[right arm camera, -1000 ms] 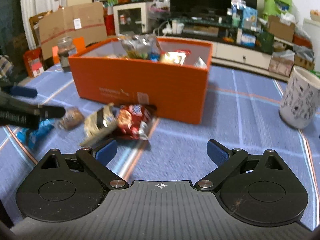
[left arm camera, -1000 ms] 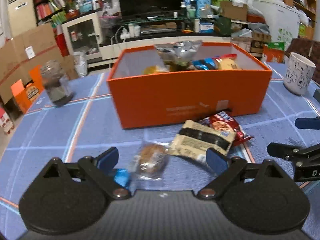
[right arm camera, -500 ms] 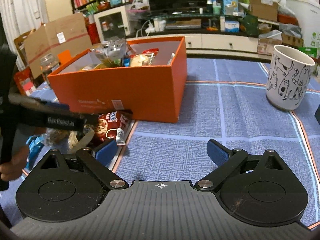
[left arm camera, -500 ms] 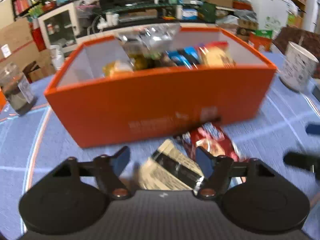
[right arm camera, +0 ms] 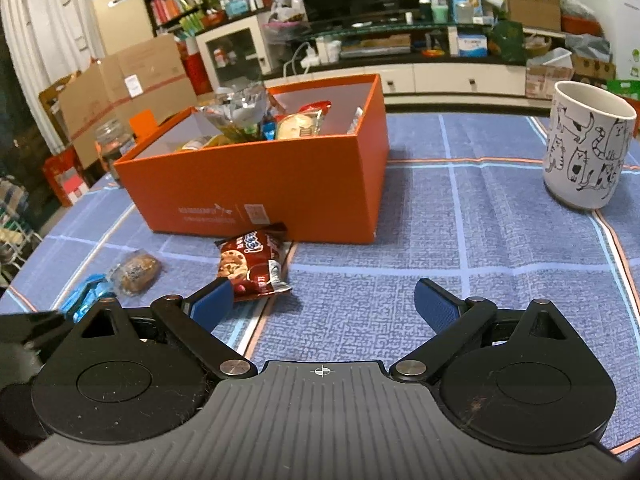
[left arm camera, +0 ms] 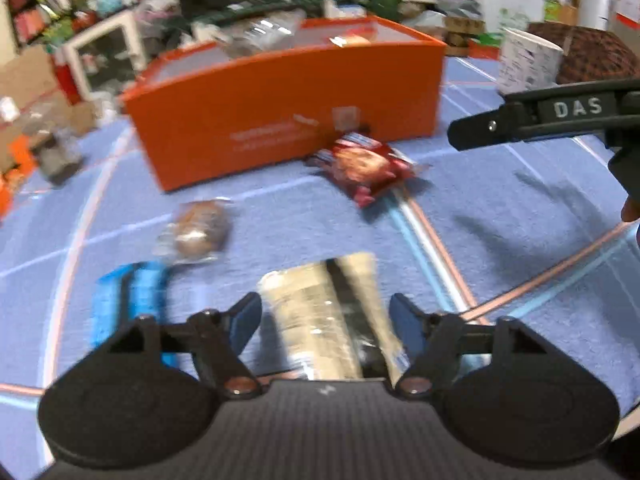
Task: Organize snacks
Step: 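Grasp the beige wrapped bar with the left tool while the right grasps the cookie packet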
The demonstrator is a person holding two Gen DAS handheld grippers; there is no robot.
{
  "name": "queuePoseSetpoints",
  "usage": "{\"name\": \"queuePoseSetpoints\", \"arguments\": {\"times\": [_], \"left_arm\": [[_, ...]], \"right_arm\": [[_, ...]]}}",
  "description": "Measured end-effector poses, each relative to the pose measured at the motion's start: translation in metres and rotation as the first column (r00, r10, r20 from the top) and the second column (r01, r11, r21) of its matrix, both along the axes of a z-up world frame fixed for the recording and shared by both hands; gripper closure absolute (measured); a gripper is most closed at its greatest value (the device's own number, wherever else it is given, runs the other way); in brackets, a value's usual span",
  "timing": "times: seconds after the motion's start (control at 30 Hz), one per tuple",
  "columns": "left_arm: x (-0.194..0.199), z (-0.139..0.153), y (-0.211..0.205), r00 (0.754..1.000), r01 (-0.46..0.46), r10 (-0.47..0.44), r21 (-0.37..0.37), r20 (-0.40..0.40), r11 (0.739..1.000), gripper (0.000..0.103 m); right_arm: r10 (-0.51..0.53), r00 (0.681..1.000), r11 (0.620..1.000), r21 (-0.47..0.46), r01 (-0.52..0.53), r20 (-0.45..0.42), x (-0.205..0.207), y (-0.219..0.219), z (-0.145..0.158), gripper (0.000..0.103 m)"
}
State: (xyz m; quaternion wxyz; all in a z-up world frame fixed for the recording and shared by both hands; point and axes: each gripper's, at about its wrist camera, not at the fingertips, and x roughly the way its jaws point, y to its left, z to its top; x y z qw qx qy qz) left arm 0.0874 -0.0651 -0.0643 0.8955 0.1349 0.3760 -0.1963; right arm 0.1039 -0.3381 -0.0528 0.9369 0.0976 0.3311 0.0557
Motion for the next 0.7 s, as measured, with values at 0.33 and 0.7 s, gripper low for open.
{"name": "queuePoseSetpoints", "arguments": {"times": [0.33,0.7], "left_arm": [[0.006,-0.003,0.010,0.997,-0.076,0.075,-0.051,-0.017,0.996,0.017],[-0.003,-0.001,0.014,0.994,-0.103,0.100,-0.072,-0.045,0.992,0.017]], "right_arm": [[0.046,0.999,0.998,-0.040,-0.047,-0.020,0.066,0.059,-0.009,0.012],[0.055,0.993,0.996,-0.063,-0.061,-0.102,0.078,0.051,-0.034,0.061]]}}
